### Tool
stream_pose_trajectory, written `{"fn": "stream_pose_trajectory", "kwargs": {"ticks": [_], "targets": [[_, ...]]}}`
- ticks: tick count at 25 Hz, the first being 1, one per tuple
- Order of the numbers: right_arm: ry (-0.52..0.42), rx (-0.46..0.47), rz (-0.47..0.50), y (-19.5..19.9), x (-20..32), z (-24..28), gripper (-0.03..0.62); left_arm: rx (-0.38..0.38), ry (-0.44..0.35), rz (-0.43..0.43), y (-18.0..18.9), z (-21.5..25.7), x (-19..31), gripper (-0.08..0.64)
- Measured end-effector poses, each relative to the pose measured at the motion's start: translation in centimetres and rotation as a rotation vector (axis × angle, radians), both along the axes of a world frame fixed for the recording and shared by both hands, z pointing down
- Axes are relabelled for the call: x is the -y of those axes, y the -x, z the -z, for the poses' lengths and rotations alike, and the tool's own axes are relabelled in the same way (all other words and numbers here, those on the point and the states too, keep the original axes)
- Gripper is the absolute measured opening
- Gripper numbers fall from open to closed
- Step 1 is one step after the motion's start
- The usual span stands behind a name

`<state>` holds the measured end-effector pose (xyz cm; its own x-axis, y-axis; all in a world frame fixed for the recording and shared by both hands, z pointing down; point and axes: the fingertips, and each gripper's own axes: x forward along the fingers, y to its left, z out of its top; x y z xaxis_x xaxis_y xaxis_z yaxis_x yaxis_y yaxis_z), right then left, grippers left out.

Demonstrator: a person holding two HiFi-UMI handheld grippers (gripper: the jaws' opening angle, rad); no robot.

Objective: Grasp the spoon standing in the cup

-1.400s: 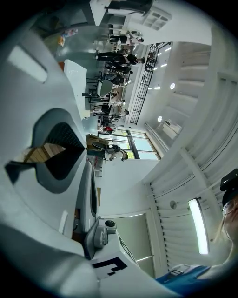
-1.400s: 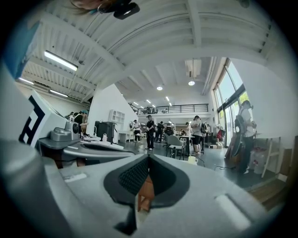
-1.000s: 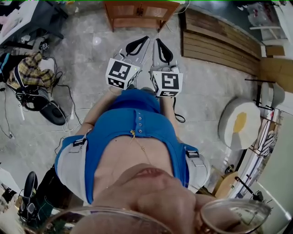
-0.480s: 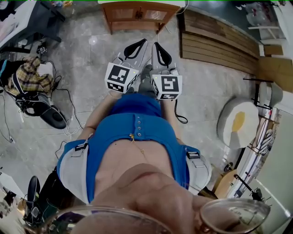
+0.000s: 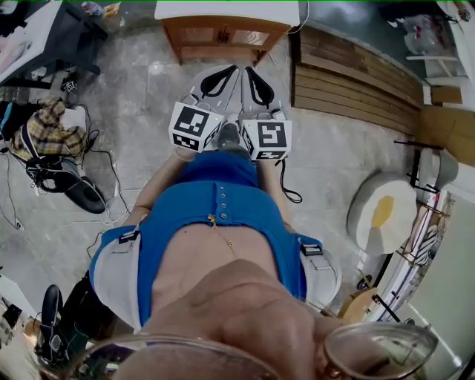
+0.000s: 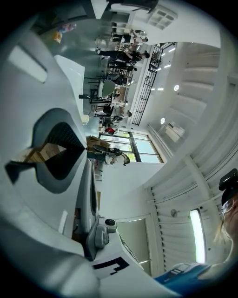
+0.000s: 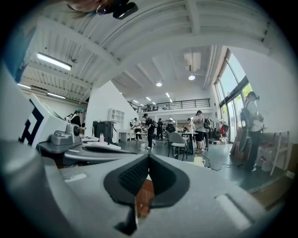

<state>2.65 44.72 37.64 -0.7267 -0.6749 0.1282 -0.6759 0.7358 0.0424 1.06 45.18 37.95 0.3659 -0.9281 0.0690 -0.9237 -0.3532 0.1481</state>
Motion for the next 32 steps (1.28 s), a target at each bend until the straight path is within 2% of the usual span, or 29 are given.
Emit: {"fn": "stream_pose_trajectory", "kwargs": {"ticks": [8,16,32], "targets": [[-0.006,0.020,0.023,-1.2,6.9,0.7,0.002,0.016,-0.011,0.014,-1.5,0.7,7.0,-0.002],[-0.010,0.037,0.056,-2.7,11.5,1.0,0.002,0.015,-0.008,0.055,-2.7,0.9,11.8,-0.002],[0.002,0.026,0.052,-6.9,15.7,0.7,0.002,0.023,-0.004,0.055,-6.7,0.9,16.4,-0.002]]}}
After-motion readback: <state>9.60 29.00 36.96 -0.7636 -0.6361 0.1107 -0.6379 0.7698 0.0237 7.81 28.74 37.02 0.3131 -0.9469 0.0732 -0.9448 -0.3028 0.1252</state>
